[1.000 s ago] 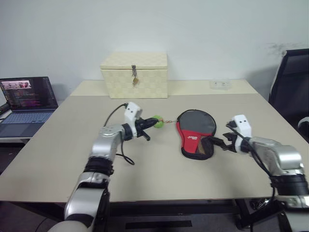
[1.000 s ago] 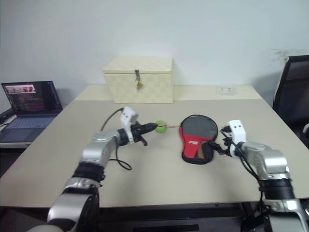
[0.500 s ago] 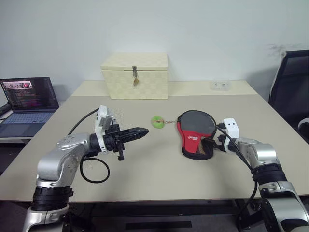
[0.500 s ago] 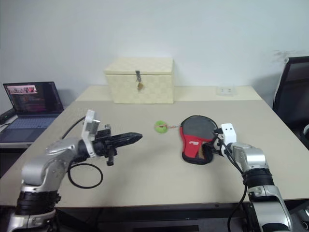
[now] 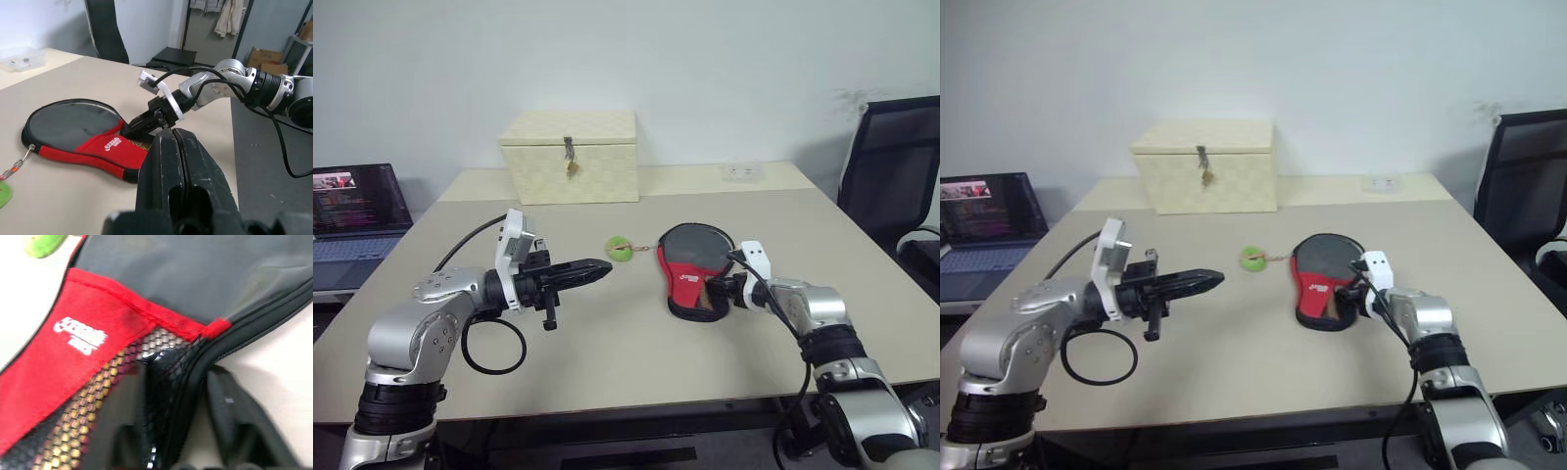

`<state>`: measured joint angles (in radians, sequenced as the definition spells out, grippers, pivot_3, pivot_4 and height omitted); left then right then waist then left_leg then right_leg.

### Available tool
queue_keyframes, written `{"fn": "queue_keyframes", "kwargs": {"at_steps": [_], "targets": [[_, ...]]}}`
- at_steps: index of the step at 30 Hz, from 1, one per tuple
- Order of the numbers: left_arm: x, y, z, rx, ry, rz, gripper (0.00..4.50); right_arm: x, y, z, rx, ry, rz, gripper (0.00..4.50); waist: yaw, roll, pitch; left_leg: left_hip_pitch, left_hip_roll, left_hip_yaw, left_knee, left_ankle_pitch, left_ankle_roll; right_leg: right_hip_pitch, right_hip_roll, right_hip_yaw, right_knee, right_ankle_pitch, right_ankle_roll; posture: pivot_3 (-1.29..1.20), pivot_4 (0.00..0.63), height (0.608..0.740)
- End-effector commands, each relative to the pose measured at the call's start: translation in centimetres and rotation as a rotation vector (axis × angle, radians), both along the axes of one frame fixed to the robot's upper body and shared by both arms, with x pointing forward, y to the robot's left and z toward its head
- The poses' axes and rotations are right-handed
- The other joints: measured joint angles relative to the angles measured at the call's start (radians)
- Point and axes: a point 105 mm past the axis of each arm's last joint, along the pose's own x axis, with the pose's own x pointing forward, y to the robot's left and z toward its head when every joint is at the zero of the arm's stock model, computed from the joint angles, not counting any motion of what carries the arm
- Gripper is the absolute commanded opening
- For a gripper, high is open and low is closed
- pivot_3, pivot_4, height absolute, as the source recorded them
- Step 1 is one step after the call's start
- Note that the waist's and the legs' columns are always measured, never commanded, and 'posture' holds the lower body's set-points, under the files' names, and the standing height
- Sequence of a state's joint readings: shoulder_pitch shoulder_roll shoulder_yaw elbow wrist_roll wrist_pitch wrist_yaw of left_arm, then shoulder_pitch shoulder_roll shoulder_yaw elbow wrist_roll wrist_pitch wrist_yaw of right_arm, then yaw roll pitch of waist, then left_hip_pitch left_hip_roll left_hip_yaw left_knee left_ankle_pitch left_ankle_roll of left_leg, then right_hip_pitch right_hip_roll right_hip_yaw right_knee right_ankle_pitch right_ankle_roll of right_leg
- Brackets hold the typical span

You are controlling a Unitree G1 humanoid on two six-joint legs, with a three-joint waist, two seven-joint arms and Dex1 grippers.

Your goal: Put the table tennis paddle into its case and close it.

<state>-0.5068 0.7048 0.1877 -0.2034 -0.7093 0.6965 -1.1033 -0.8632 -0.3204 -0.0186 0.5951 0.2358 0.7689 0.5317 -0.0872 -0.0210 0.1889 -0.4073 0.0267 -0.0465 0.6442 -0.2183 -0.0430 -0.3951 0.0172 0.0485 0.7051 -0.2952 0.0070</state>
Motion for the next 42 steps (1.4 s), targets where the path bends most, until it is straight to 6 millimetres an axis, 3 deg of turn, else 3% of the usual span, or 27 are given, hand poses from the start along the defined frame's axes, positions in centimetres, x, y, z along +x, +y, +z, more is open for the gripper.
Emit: {"fn": "queue_keyframes", "kwargs": {"at_steps": [1, 3, 9, 18, 31, 42], "targets": [[-0.8, -0.4, 0.3, 0.017, -0.024, -0.040, 0.00, -0.4, 2.2, -1.1, 0.026, 0.053, 0.081, 0.54, -0.003, 0.000, 0.000, 0.004, 0.000, 0.001, -0.001, 0.000, 0.000, 0.004, 0.000, 0.001, -0.001, -0.001, 0.001, 0.00, 0.150, 0.740], [-1.1, -0.4, -0.2, 0.035, -0.011, -0.051, 0.00, -0.7, 3.4, -0.7, 0.061, 0.060, 0.139, 0.04, -0.004, 0.000, 0.000, 0.010, 0.000, 0.003, -0.003, 0.000, 0.000, 0.008, 0.002, 0.002, -0.002, -0.002, 0.001, 0.00, 0.150, 0.740], [-2.0, -0.5, -1.4, 0.062, 0.027, -0.079, 0.00, -2.1, 6.1, 0.4, 0.111, 0.064, 0.279, 0.04, -0.010, 0.000, 0.000, 0.010, 0.004, 0.007, -0.005, -0.001, 0.000, 0.005, 0.007, 0.014, -0.002, -0.003, 0.000, 0.00, 0.150, 0.740], [-4.4, -1.1, -3.4, 0.105, 0.109, -0.154, 0.00, -6.7, 9.0, 0.7, 0.122, 0.092, 0.426, 0.04, -0.011, 0.000, 0.000, 0.007, 0.004, 0.007, -0.015, -0.002, -0.001, -0.001, 0.007, 0.015, -0.007, -0.002, -0.004, 0.00, 0.150, 0.740], [-6.3, 0.4, -5.6, 0.199, 0.193, -0.167, 0.00, -12.7, 8.9, 0.5, 0.167, 0.160, 0.432, 0.04, 0.001, 0.000, 0.000, 0.005, 0.004, 0.008, -0.016, -0.002, -0.002, -0.004, 0.006, 0.017, -0.007, -0.005, -0.001, 0.00, 0.150, 0.740], [-6.1, 0.9, -5.6, 0.212, 0.192, -0.156, 0.00, -13.3, 10.1, 0.2, 0.247, 0.195, 0.353, 0.04, 0.001, 0.000, 0.000, 0.005, 0.004, 0.013, -0.017, -0.002, -0.002, -0.006, 0.006, 0.019, -0.007, -0.005, -0.001, 0.00, 0.150, 0.740]]}}
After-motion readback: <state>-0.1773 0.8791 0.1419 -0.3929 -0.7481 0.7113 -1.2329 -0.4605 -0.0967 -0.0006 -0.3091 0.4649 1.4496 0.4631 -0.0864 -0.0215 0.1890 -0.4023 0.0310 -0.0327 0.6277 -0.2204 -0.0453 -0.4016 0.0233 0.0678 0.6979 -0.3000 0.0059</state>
